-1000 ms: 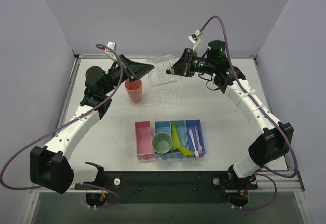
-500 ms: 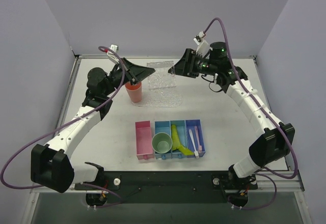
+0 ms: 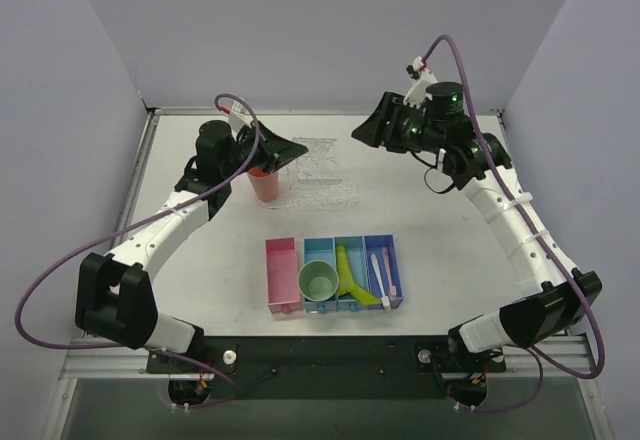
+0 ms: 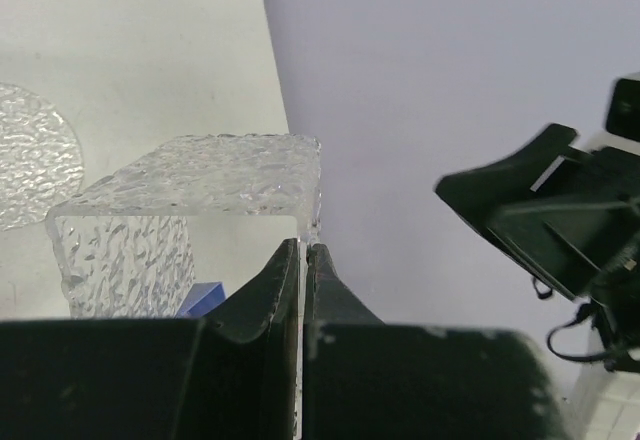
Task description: Prepare toiletry sets of a toothbrush and toothpaste on the tray
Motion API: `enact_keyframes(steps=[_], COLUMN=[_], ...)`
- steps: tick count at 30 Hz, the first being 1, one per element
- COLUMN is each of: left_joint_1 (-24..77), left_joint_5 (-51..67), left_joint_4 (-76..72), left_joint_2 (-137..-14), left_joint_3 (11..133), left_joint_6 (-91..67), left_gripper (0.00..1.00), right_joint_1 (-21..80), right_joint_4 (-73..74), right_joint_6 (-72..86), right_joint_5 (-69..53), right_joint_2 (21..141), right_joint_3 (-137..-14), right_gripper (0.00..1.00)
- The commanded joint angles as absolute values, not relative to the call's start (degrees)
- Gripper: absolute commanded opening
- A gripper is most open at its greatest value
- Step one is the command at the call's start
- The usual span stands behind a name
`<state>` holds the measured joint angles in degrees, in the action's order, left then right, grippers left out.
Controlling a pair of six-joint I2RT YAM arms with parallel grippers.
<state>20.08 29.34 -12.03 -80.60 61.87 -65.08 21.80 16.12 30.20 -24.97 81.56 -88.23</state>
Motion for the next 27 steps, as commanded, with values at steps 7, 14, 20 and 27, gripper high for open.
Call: enact_keyframes(steps=[7, 14, 20, 27], left_joint_1=[19.1, 18.1, 17.7, 17.6], left_joint_5=[30.3, 31.3, 32.6, 33.0], left_joint_4=[-6.6, -7.2, -9.0, -9.8], left_joint_2=[-85.1, -84.7, -85.3, -85.2], left_joint_3=[71.2, 72.1, 72.3, 72.0], left_joint_6=[-61.7, -59.6, -59.9, -60.1], left_gripper=[0.0, 0.0, 0.0, 0.0], right_joint_1=[32.6, 33.9, 34.1, 34.1], right_joint_4=[25.3, 31.5, 34.2, 34.7], right_joint_6=[29.4, 29.7, 29.4, 29.7], right_joint_5=[-20.8, -18.3, -18.3, -19.5], right_joint_2=[90.6, 96.4, 99.2, 101.4], right_joint_3=[-102.1, -107.0, -109.7, -111.6], right_gripper=[0.34, 0.3, 0.29, 0.29])
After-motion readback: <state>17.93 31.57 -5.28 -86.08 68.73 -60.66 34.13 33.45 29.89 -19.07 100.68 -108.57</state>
